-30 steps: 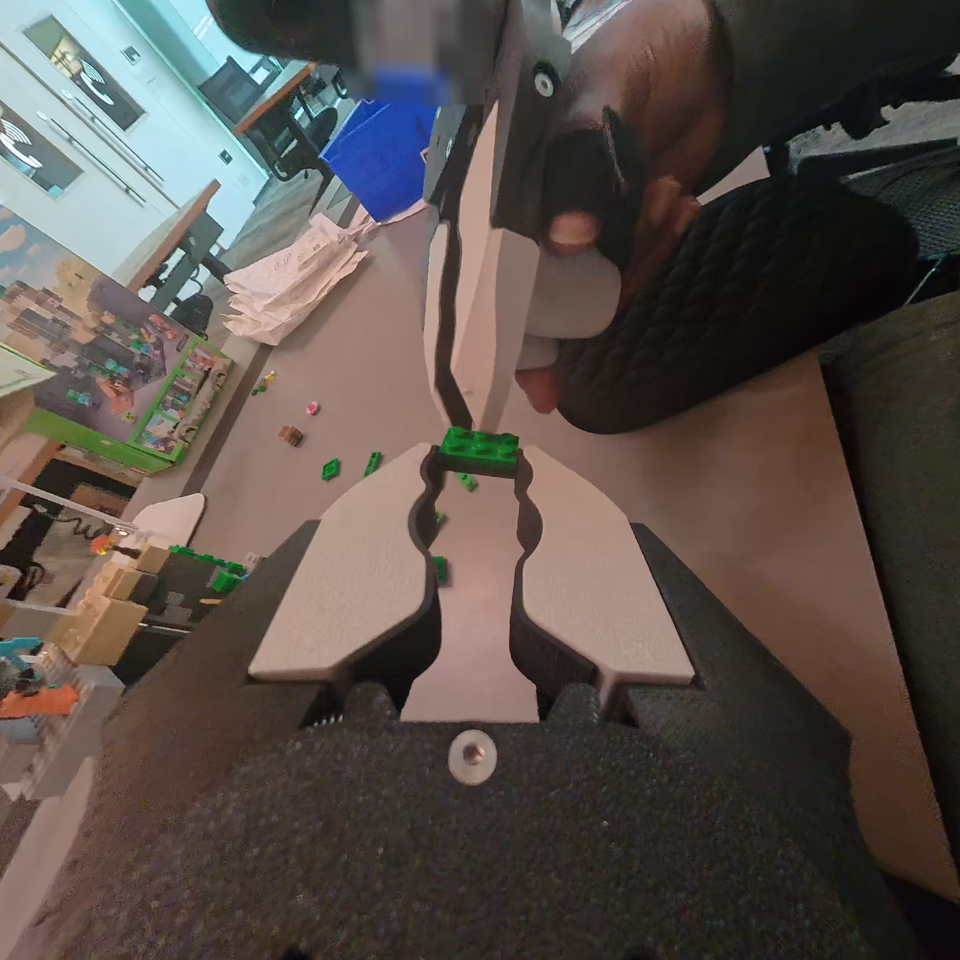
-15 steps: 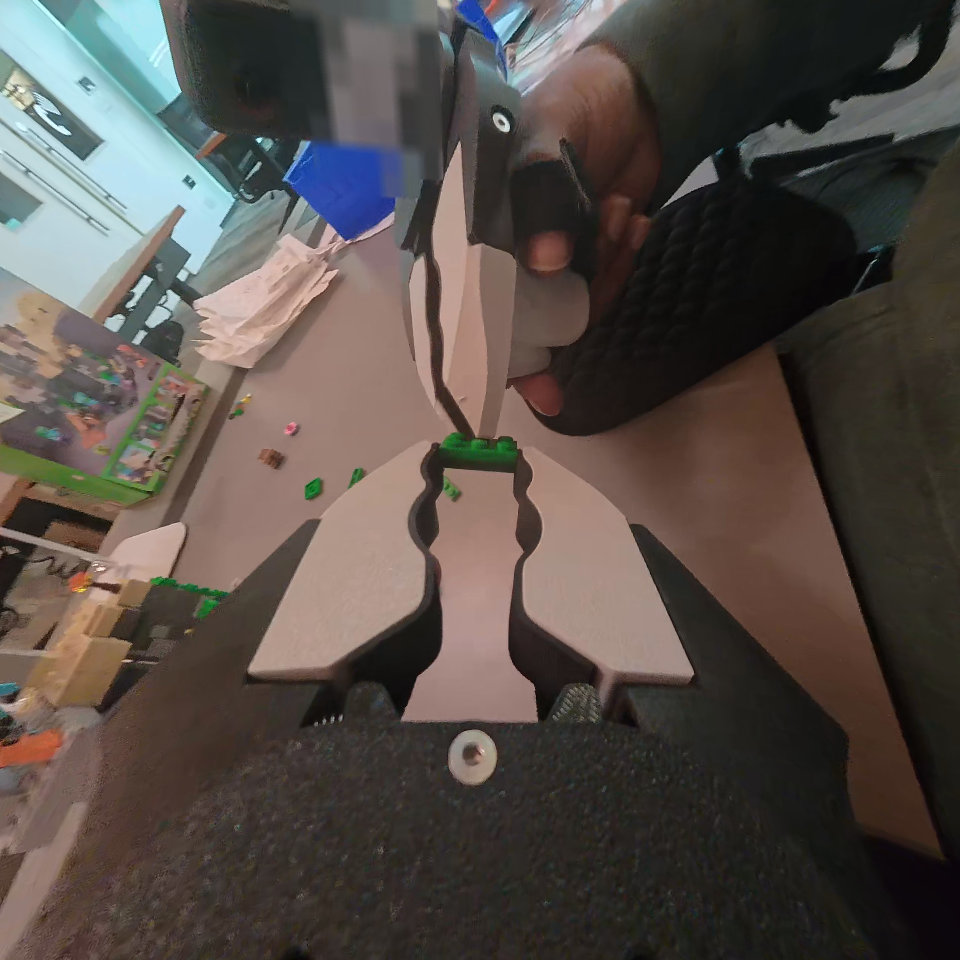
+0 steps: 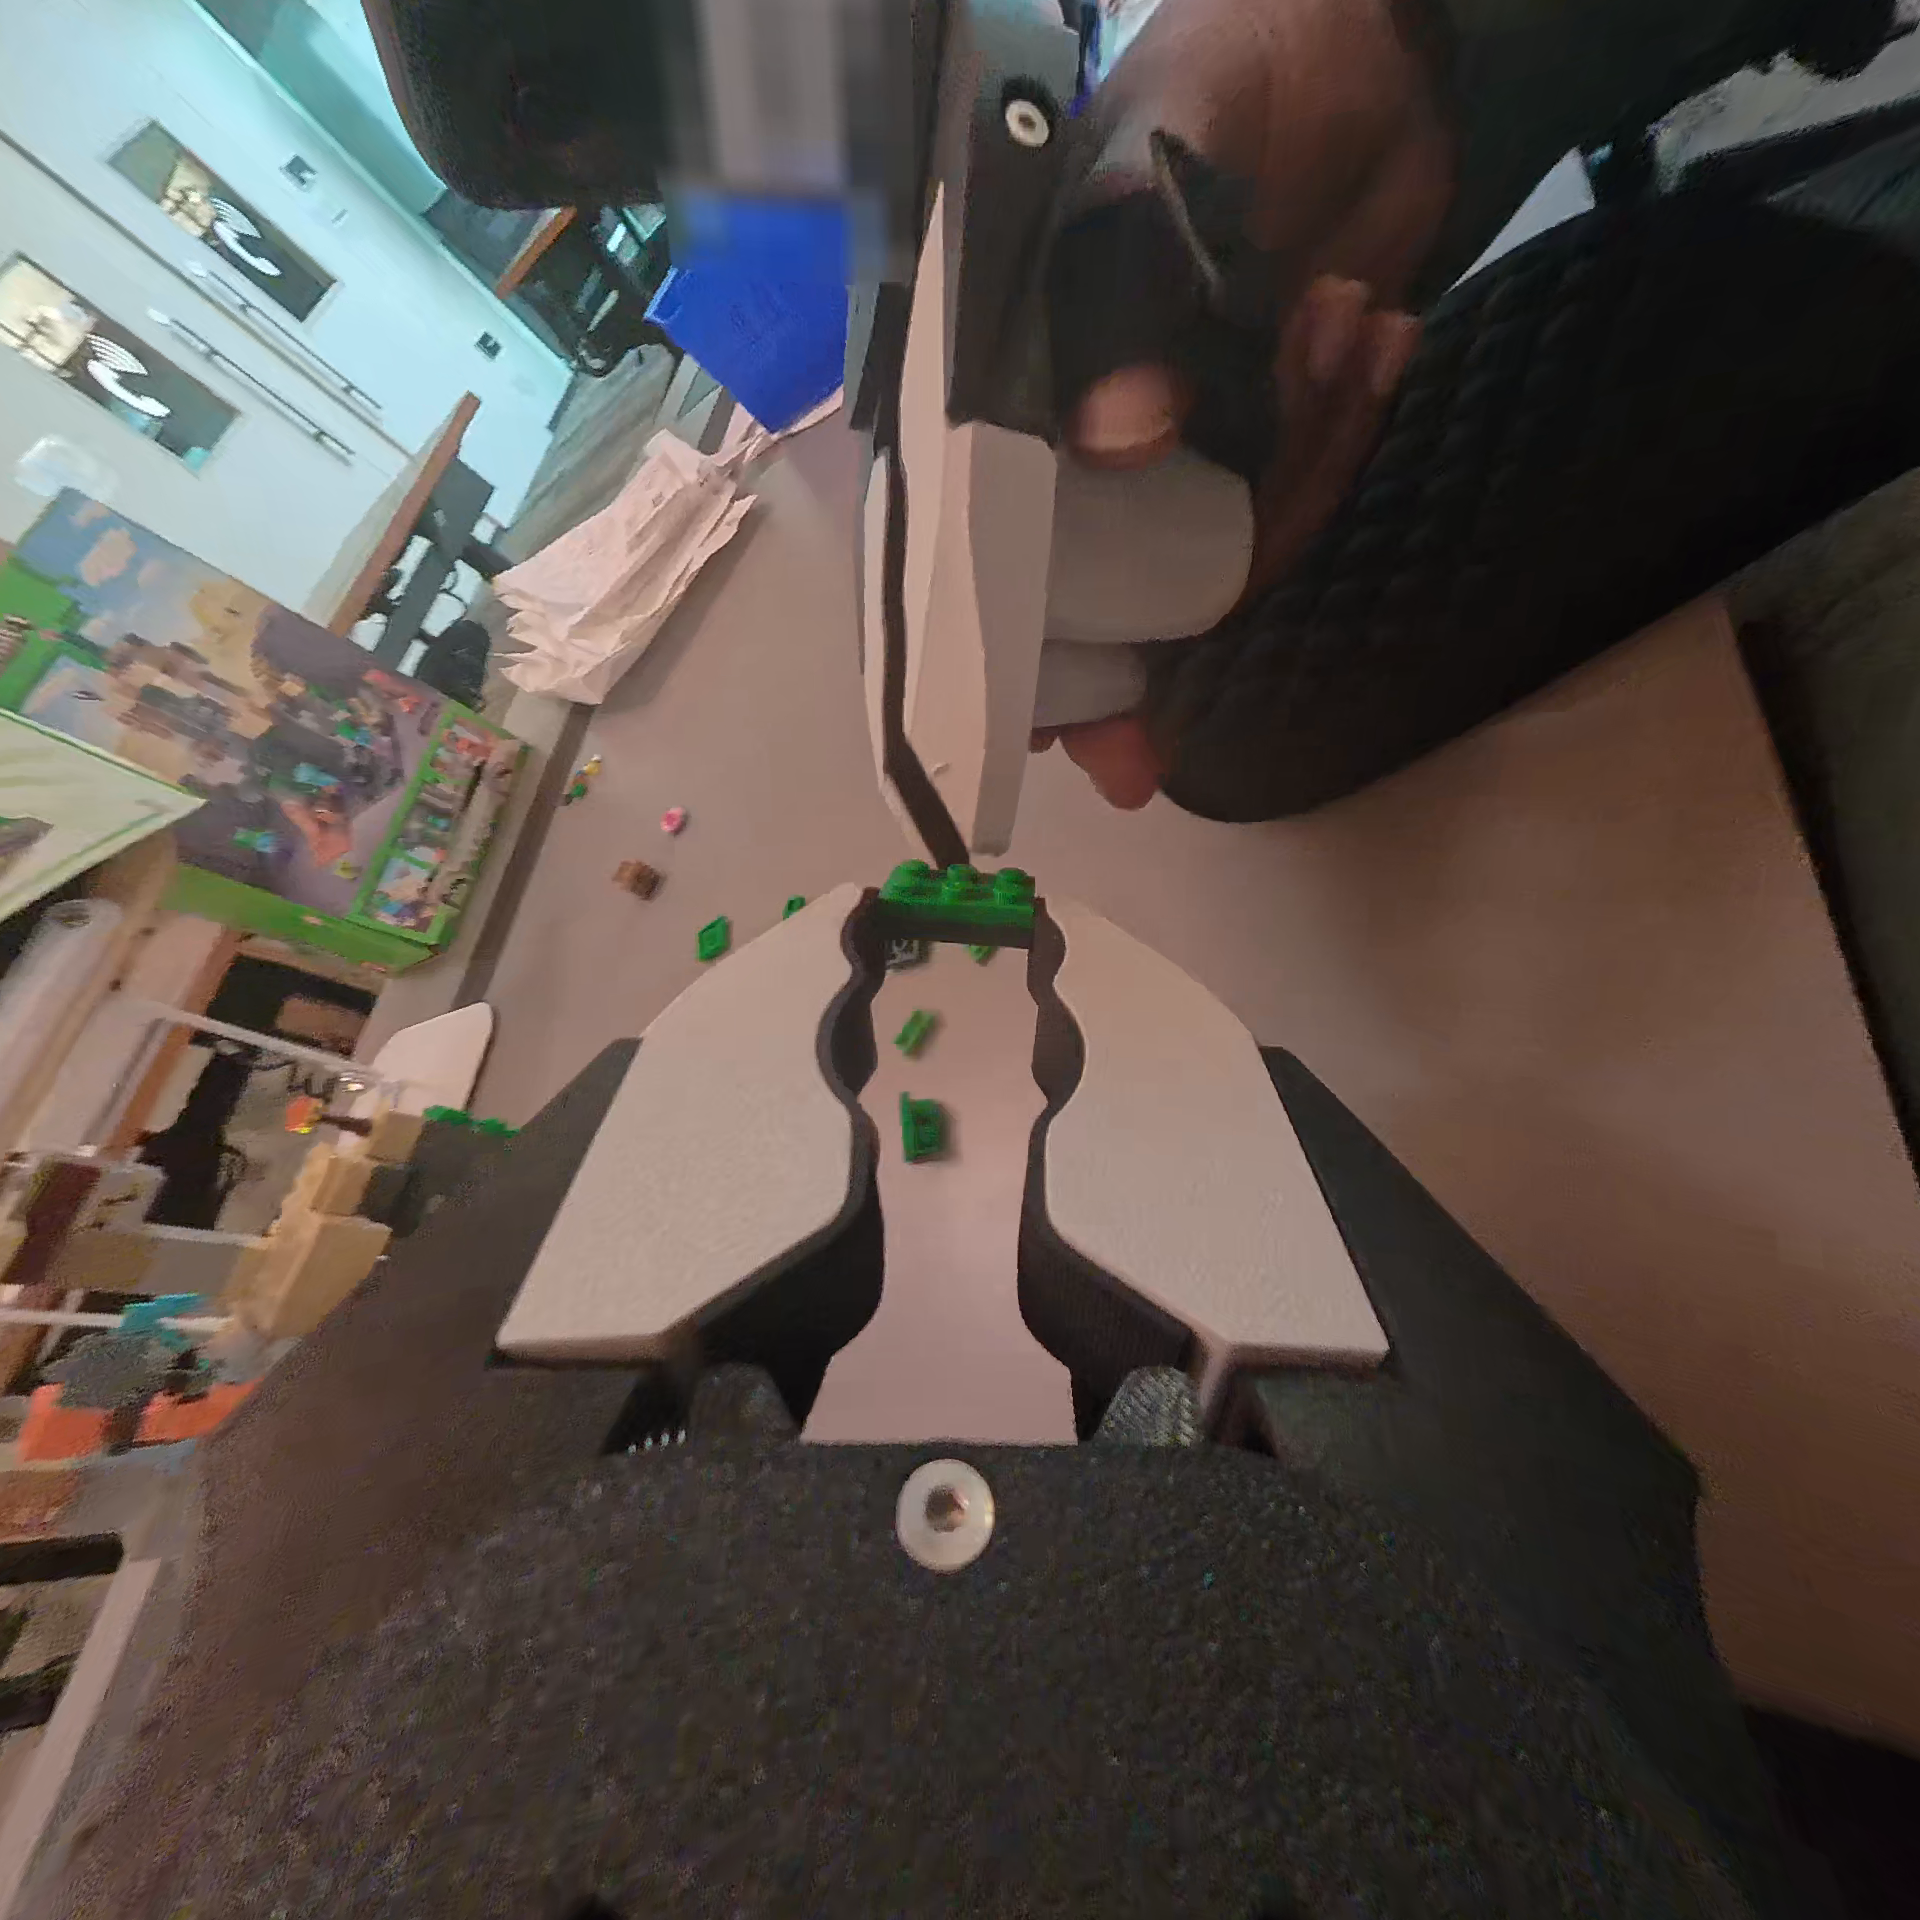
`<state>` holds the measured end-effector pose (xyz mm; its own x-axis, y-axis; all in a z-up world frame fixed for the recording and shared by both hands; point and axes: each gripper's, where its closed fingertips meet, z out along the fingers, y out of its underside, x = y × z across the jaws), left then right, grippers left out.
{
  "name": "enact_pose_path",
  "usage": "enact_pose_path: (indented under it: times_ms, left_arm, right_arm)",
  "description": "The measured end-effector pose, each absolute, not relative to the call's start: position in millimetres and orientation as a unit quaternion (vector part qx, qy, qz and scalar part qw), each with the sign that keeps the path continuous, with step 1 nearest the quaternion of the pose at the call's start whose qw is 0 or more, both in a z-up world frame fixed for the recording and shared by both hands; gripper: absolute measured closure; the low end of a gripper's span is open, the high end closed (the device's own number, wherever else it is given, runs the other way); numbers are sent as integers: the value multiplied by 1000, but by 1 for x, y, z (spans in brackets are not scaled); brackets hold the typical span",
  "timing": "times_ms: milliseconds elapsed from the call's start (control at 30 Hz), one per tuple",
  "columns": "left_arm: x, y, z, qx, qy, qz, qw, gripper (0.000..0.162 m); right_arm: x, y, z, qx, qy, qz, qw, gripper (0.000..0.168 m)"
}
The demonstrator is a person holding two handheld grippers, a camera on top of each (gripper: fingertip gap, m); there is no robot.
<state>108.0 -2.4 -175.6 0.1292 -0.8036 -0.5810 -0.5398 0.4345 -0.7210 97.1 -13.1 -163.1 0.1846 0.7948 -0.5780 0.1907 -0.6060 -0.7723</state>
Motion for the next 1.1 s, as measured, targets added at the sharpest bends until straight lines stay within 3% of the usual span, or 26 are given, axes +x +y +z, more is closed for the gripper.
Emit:
enact_pose_path:
  times_ms: [367, 967, 1100]
  left_arm:
    - [103, 17, -164, -498, 630, 37, 594, 136]
    - [106, -3, -152, -500, 607, -134, 603, 136]
    - [105, 5, -154, -505, 606, -108, 605, 136]
  right_arm:
    - [94, 6, -156, -746, -317, 440, 387, 164]
    - [98, -3, -154, -694, -320, 541, 352, 168]
    - [98, -7, -148, -689, -321, 541, 360, 168]
